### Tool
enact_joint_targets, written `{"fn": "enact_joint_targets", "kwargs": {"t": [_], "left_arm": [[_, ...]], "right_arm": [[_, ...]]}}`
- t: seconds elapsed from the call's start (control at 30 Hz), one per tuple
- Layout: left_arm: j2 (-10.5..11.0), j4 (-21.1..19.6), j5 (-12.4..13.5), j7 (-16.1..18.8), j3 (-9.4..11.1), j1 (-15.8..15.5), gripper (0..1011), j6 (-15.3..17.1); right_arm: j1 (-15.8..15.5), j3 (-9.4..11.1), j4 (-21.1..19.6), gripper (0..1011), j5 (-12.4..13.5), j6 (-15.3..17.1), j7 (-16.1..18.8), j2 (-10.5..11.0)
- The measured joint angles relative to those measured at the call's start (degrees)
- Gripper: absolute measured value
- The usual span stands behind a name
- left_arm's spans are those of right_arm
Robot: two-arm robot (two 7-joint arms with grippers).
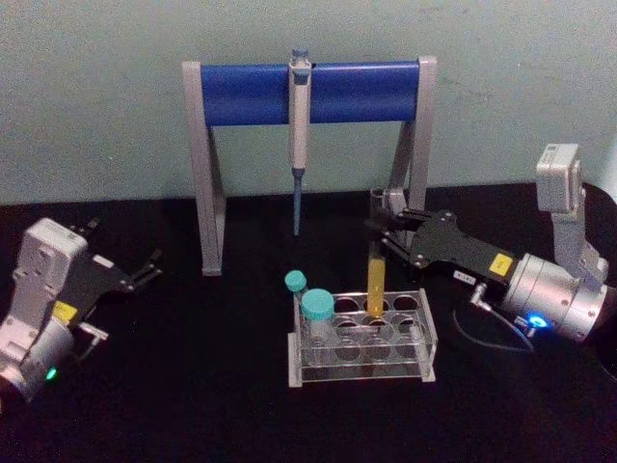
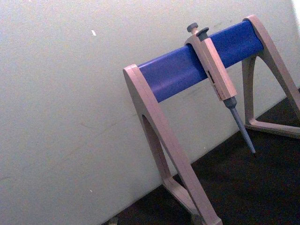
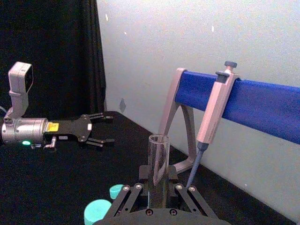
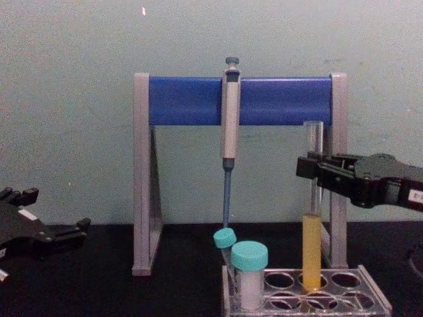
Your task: Pick up the test tube from the test tube rack, shake it, then place it back into the test tube rack.
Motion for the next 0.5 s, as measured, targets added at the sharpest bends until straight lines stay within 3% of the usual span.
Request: {"fn": "enact_joint_targets", "kwargs": {"t": [0.5], "left_arm": [[0.00,0.00,0.00,0.00,0.00,0.00,1001,0.00]], "right_arm": [[1.19,-1.00,2.75,229,-0.93,0.53,0.32,-1.02]]}}
